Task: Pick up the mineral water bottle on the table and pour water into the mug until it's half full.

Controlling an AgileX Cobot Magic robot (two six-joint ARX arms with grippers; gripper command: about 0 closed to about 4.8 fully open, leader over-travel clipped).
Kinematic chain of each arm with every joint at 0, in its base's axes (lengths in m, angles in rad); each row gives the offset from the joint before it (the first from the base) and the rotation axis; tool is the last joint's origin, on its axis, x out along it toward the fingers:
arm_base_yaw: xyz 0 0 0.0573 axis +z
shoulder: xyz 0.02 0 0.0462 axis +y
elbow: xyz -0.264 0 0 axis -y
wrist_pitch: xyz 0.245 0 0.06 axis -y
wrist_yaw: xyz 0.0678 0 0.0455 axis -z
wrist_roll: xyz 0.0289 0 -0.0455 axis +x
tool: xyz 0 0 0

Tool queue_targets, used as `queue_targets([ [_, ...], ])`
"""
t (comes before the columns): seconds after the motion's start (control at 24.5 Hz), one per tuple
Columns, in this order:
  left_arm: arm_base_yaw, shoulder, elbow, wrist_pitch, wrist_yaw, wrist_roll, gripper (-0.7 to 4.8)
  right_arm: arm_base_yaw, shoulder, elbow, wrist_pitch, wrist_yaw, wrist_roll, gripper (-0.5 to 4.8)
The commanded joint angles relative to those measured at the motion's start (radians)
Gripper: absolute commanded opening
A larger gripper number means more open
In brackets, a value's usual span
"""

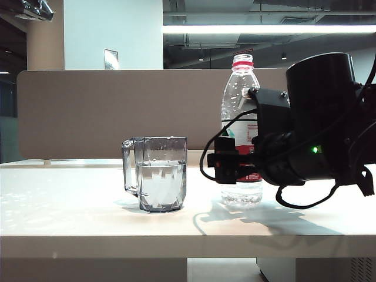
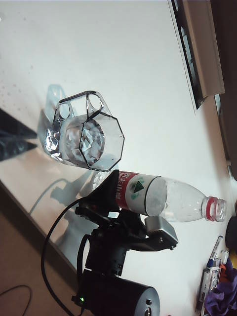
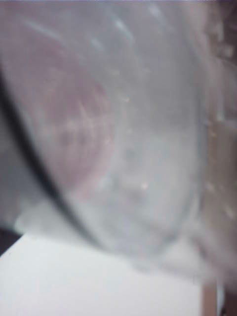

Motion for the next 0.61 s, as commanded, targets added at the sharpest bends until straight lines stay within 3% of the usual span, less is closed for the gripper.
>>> queue_targets([
  [0.04,0.000,-0.002,0.001,0.008,0.002,0.001,-0.04,0.002,-0.004,-0.005,0.015,-0.003,-0.026,4.20],
  [0.41,0.000,-0.002,0.001,0.008,0.002,0.001,-0.04,0.002,-0.029,-0.137,0.110,0.001,-0.033,4.32],
  [0.61,0.000,-0.002,0.001,0.008,0.002,0.001,-0.04,0.002,-0.175,-0.308,0.110,0.001,-0.047,4.31],
])
